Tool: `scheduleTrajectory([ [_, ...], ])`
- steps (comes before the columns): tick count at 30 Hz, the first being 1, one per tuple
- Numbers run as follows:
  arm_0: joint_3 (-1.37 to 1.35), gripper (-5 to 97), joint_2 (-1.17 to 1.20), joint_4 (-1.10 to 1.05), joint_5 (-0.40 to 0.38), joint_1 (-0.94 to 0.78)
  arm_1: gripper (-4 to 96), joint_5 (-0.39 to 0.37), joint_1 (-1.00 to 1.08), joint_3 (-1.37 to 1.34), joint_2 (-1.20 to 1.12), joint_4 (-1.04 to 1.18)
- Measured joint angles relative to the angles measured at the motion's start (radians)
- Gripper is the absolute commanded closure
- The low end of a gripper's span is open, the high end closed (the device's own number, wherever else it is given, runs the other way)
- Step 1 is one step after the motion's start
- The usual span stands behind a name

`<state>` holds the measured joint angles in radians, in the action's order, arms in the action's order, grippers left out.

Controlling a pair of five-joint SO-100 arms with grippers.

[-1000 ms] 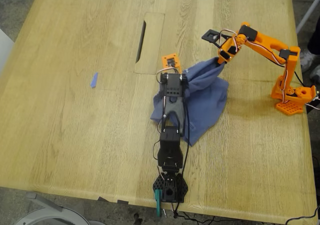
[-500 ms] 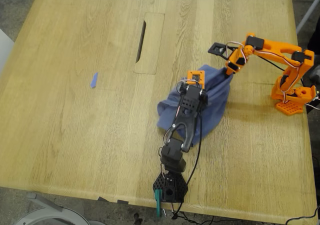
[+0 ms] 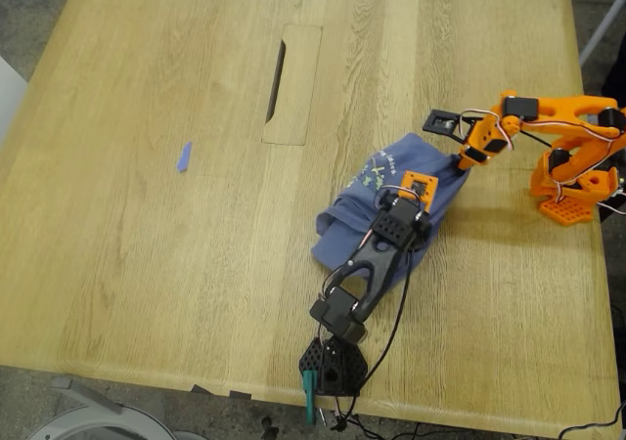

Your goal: Fold a T-shirt

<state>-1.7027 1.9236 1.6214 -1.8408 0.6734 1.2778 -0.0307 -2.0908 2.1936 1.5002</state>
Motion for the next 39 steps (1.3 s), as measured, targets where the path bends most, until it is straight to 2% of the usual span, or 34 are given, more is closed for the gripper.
scheduleTrajectory([
  [11,-0.167,92,0.135,-0.011,0.0,0.167,91.4,0.0,-0.107,-0.16,0.161,0.109],
  [22,-0.316,90,0.137,-0.14,0.029,0.19,91.3,-0.009,-0.193,-0.362,0.25,0.017],
  [25,-0.357,76,0.138,-0.169,0.031,0.19,90.4,-0.009,-0.218,-0.433,0.273,-0.049],
  [27,-0.382,65,0.133,-0.175,0.025,0.192,80.7,-0.009,-0.235,-0.479,0.285,-0.086],
  [32,-0.394,38,0.103,-0.189,-0.005,0.204,66.9,-0.009,-0.255,-0.568,0.316,-0.176],
  [34,-0.394,32,0.1,-0.198,-0.008,0.204,63.8,-0.009,-0.259,-0.574,0.322,-0.193],
  [35,-0.394,26,0.1,-0.196,-0.023,0.204,61.6,-0.009,-0.259,-0.574,0.325,-0.201],
  [39,-0.394,18,0.1,-0.179,-0.092,0.204,54.1,-0.038,-0.275,-0.551,0.327,-0.17],
])
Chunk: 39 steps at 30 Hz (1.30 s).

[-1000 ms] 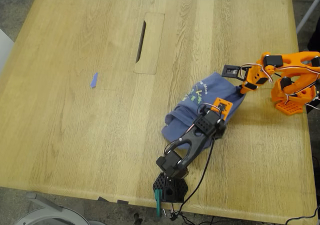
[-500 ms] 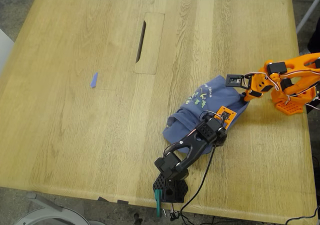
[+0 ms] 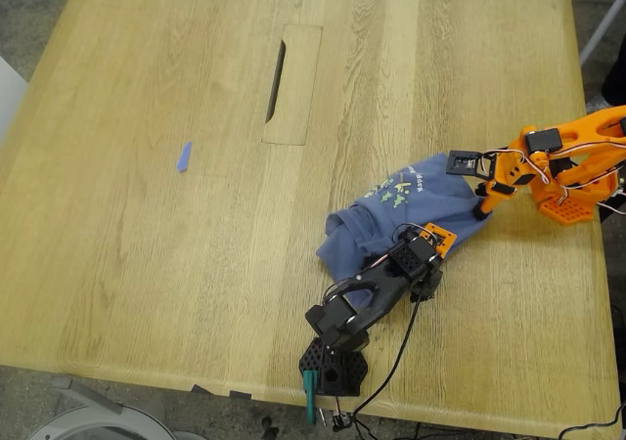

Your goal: Fold a T-shirt

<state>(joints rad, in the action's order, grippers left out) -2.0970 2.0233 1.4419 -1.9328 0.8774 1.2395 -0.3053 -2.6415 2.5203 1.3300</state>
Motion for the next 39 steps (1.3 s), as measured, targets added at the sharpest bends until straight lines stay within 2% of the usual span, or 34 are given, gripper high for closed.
scheduleTrajectory([
  [5,0.0,13,0.0,0.066,-0.046,-0.026,52.4,-0.041,-0.049,0.077,0.009,0.077],
  [11,0.037,13,0.014,0.153,-0.067,-0.012,51.9,-0.044,-0.058,0.193,0.009,0.202],
  [17,0.143,13,0.018,0.179,-0.066,0.055,58.5,-0.044,-0.009,0.279,0.008,0.229],
  [26,0.304,13,-0.066,0.146,-0.043,0.08,61.4,-0.034,0.077,0.414,-0.107,0.095],
  [34,0.328,13,-0.075,0.132,-0.043,0.081,65.0,-0.008,0.094,0.477,-0.158,-0.077],
  [39,0.328,13,-0.077,0.115,-0.037,0.081,65.4,-0.005,0.069,0.534,-0.17,-0.094],
])
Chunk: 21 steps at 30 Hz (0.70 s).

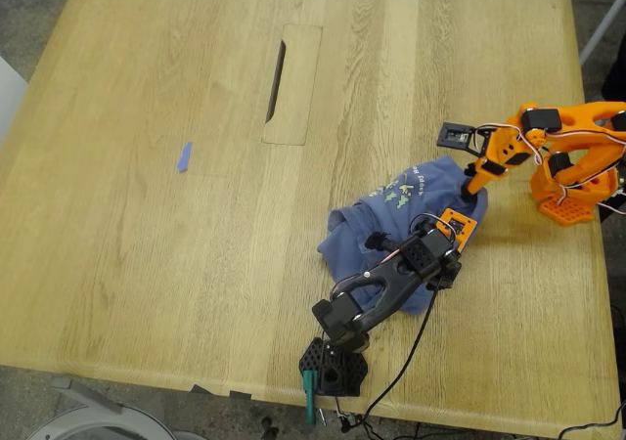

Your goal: Fold a T-shirt

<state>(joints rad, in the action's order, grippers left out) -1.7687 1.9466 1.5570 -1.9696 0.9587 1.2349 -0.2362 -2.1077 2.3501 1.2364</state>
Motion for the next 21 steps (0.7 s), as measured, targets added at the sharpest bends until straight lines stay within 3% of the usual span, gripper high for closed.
scheduleTrajectory([
  [16,0.0,13,-0.012,-0.054,0.017,-0.055,63.0,-0.023,-0.172,0.272,-0.058,0.163],
  [21,0.0,14,-0.032,-0.106,0.031,-0.081,69.1,-0.02,-0.179,0.311,-0.109,0.141],
])
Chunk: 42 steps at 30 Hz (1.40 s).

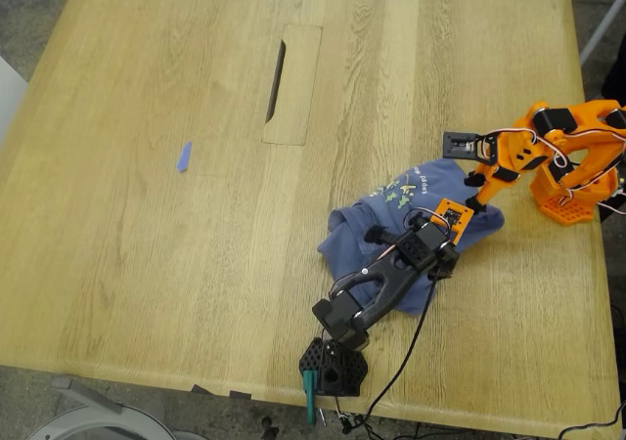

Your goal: Fold a T-shirt

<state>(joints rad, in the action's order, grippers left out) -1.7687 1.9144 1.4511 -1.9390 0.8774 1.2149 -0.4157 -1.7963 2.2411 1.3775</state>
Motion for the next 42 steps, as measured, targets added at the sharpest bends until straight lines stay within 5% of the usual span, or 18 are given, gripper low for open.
scheduleTrajectory([
  [8,0.0,33,-0.057,-0.19,0.187,-0.101,91.1,0.077,0.025,0.055,-0.204,-0.238],
  [19,-0.003,60,-0.063,-0.216,0.161,-0.146,91.2,0.058,0.012,0.087,-0.347,-0.354],
  [42,-0.153,66,0.074,-0.302,0.149,-0.175,91.2,0.049,0.061,-0.179,-0.13,-0.295],
])
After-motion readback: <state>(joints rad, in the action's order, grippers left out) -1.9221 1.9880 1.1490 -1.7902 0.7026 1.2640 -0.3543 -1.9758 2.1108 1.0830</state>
